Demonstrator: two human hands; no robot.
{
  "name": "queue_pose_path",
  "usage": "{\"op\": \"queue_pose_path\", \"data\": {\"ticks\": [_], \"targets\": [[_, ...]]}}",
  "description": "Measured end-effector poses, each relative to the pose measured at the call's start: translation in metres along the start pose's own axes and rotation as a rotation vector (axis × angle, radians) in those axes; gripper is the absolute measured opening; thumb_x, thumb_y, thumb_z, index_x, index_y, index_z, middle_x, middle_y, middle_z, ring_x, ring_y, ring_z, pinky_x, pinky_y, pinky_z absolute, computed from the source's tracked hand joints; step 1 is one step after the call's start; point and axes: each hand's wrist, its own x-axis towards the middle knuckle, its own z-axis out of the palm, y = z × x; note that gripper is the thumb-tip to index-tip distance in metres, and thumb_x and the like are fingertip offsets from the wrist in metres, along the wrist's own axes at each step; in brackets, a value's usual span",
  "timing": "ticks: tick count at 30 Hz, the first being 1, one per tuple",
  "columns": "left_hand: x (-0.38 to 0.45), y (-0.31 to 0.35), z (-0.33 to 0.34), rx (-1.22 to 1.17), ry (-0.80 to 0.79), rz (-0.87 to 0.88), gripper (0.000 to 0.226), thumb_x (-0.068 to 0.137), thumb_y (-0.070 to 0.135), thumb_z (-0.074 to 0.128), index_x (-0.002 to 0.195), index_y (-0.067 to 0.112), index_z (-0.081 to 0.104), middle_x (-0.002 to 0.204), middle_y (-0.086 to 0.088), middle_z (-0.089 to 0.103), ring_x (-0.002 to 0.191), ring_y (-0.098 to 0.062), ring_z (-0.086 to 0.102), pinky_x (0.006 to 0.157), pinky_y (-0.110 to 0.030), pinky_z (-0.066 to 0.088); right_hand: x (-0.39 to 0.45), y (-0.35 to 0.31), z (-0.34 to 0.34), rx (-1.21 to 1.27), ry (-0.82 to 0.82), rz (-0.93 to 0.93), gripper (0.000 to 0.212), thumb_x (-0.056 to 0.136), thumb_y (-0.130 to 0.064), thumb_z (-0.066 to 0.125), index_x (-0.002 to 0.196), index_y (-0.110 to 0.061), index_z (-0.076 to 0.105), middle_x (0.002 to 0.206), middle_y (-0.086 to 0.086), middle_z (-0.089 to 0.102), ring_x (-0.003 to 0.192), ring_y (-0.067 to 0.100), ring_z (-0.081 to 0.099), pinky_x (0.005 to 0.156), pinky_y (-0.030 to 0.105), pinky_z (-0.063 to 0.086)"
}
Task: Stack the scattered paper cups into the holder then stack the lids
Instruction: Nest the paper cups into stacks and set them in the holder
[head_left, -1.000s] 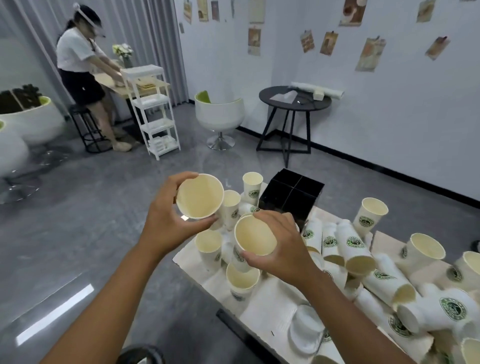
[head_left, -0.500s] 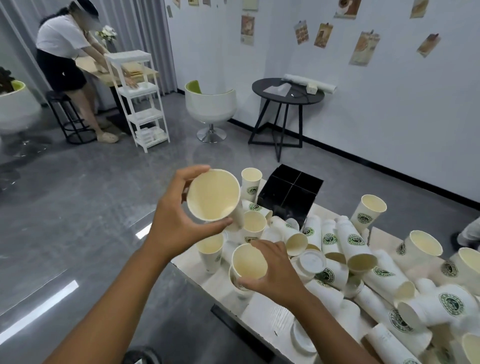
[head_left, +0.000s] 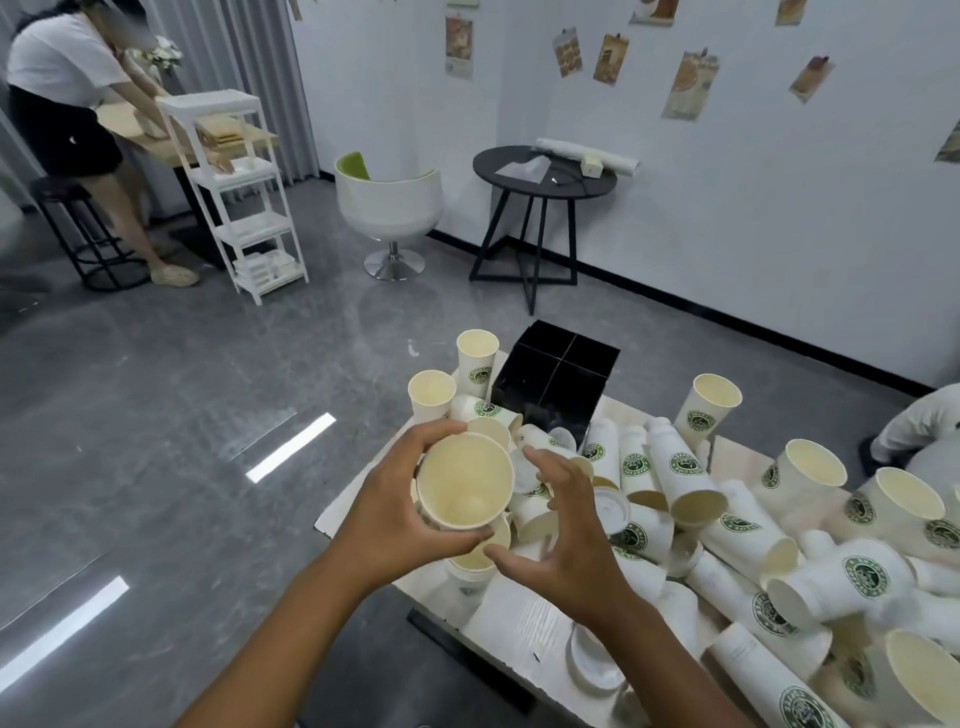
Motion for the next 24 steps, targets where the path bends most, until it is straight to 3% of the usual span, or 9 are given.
{"op": "queue_pose_path", "data": {"ticks": [4, 7, 11, 18, 24], "targets": [[-0.002, -0.017, 0.013, -0.02, -0.054, -0.055, 0.096, 0.059, 0.04, 0.099, 0.139, 0.039, 0.047, 0.14, 0.022, 0.055, 0.128, -0.009, 0.054, 0.096, -0.01, 0.041, 0.004, -0.009, -0.006, -0.015, 0.003, -0.071, 0.099, 0.073, -0.035, 0.092, 0.153, -0.027, 0.034, 0.152, -0.019, 0.035, 0.135, 0.023, 0.047, 0.11, 0.037, 0.046], [-0.004, -0.03, 0.02, -0.028, -0.076, -0.083, 0.097, 0.058, 0.046, 0.098, 0.139, 0.04, 0.045, 0.14, 0.022, 0.054, 0.128, -0.007, 0.054, 0.098, -0.02, 0.045, 0.003, -0.009, -0.005, -0.009, -0.05, -0.049, 0.099, 0.074, -0.039, 0.09, 0.153, -0.037, 0.03, 0.152, -0.022, 0.033, 0.137, 0.019, 0.045, 0.107, 0.027, 0.045], [-0.007, -0.045, 0.022, -0.01, -0.104, -0.097, 0.102, 0.057, 0.05, 0.097, 0.142, 0.046, 0.04, 0.144, 0.024, 0.049, 0.132, -0.007, 0.051, 0.1, -0.031, 0.049, 0.0, -0.001, 0.001, -0.02, -0.072, -0.014, 0.094, 0.076, -0.044, 0.087, 0.153, -0.031, 0.035, 0.151, -0.017, 0.036, 0.139, 0.018, 0.042, 0.104, 0.027, 0.047], [-0.008, -0.072, 0.008, 0.012, -0.039, -0.112, 0.096, 0.06, 0.04, 0.099, 0.14, 0.044, 0.045, 0.144, 0.022, 0.052, 0.131, -0.009, 0.053, 0.099, -0.031, 0.049, 0.003, 0.015, 0.013, -0.035, -0.087, 0.06, 0.09, 0.075, -0.043, 0.086, 0.15, -0.039, 0.036, 0.149, -0.023, 0.036, 0.135, 0.015, 0.047, 0.102, 0.026, 0.049], [0.001, -0.104, -0.013, 0.031, 0.001, -0.15, 0.091, 0.061, 0.036, 0.1, 0.134, 0.049, 0.047, 0.138, 0.023, 0.054, 0.127, -0.003, 0.054, 0.096, -0.024, 0.047, 0.027, 0.024, 0.02, -0.019, -0.058, 0.13, 0.082, 0.075, -0.036, 0.086, 0.144, -0.039, 0.043, 0.144, -0.018, 0.043, 0.127, 0.013, 0.05, 0.097, 0.013, 0.042]]}}
